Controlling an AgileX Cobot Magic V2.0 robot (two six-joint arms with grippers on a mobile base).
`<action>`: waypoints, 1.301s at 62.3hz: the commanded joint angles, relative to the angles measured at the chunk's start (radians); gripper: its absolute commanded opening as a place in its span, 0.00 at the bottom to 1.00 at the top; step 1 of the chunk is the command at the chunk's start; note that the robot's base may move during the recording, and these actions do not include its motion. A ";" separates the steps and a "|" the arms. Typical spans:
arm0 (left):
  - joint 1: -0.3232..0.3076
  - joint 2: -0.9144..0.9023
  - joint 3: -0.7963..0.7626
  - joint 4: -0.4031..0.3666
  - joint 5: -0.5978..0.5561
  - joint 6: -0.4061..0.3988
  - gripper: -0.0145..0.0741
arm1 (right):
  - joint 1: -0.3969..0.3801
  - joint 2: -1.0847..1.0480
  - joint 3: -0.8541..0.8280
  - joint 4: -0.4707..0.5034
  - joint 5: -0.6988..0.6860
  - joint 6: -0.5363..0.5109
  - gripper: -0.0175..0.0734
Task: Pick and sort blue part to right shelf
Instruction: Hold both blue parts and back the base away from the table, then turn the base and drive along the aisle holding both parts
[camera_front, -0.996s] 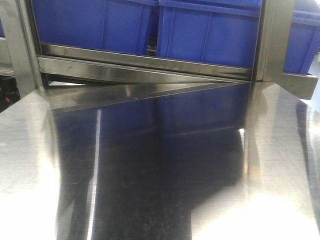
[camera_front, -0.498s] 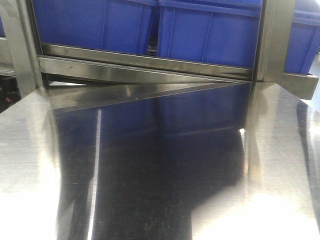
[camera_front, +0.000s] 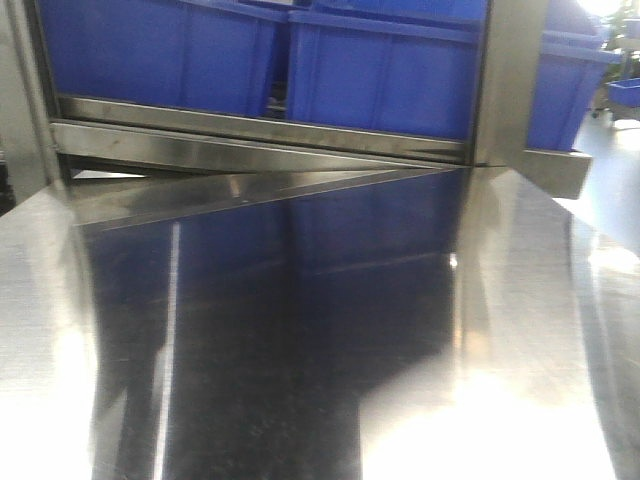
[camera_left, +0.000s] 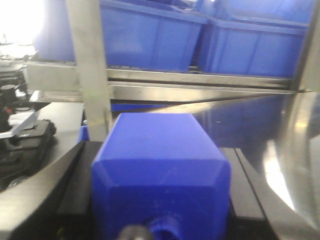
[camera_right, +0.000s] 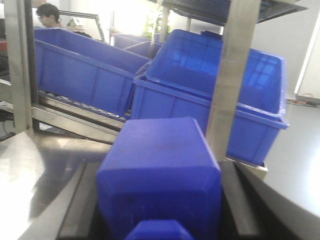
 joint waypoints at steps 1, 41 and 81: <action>-0.003 0.015 -0.026 0.013 -0.093 -0.010 0.52 | -0.001 0.016 -0.025 0.022 -0.089 0.003 0.41; -0.003 0.015 -0.026 0.009 -0.095 -0.010 0.52 | -0.001 0.018 -0.024 0.022 -0.087 0.003 0.41; -0.003 0.015 -0.026 0.009 -0.095 -0.010 0.52 | -0.001 0.018 -0.024 0.022 -0.087 0.003 0.41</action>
